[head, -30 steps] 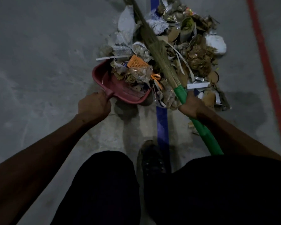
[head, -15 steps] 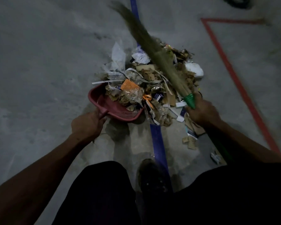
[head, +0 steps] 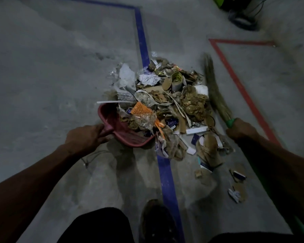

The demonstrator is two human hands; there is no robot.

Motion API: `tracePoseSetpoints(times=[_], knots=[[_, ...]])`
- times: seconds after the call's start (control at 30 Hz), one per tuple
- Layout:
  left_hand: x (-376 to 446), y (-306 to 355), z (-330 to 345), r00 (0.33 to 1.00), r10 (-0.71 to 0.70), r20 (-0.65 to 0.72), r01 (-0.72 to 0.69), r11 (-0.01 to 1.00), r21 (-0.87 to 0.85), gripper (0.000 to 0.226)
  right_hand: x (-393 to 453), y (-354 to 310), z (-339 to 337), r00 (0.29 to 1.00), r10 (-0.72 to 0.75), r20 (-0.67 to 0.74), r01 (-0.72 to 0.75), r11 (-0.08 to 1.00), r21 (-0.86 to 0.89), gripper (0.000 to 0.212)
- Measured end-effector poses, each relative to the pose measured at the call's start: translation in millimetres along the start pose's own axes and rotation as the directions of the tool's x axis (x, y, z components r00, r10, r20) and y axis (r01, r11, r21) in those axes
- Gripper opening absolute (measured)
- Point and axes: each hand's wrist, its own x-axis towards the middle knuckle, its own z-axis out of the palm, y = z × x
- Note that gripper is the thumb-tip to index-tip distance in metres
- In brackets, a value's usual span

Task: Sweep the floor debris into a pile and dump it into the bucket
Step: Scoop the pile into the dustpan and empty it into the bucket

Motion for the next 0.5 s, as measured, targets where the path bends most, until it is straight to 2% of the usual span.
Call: tracePoseSetpoints(times=[0.23, 0.33, 0.5], knots=[[23.7, 35.5, 0.2, 0.999, 0.053, 0.002, -0.053, 0.999, 0.013, 0.038, -3.1, 5.0, 25.3, 0.981, -0.190, -0.031, 0.189, 0.981, -0.052, 0.019], [33.3, 55.9, -0.1, 0.997, 0.075, -0.006, -0.075, 0.997, 0.023, 0.037, -10.0, 12.5, 20.7, 0.975, -0.215, 0.049, 0.218, 0.974, -0.059, 0.029], [47.7, 88.2, -3.2, 0.997, 0.081, 0.013, -0.081, 0.996, -0.023, 0.038, -23.7, 20.0, 15.0, 0.973, -0.208, 0.103, 0.221, 0.966, -0.133, 0.046]])
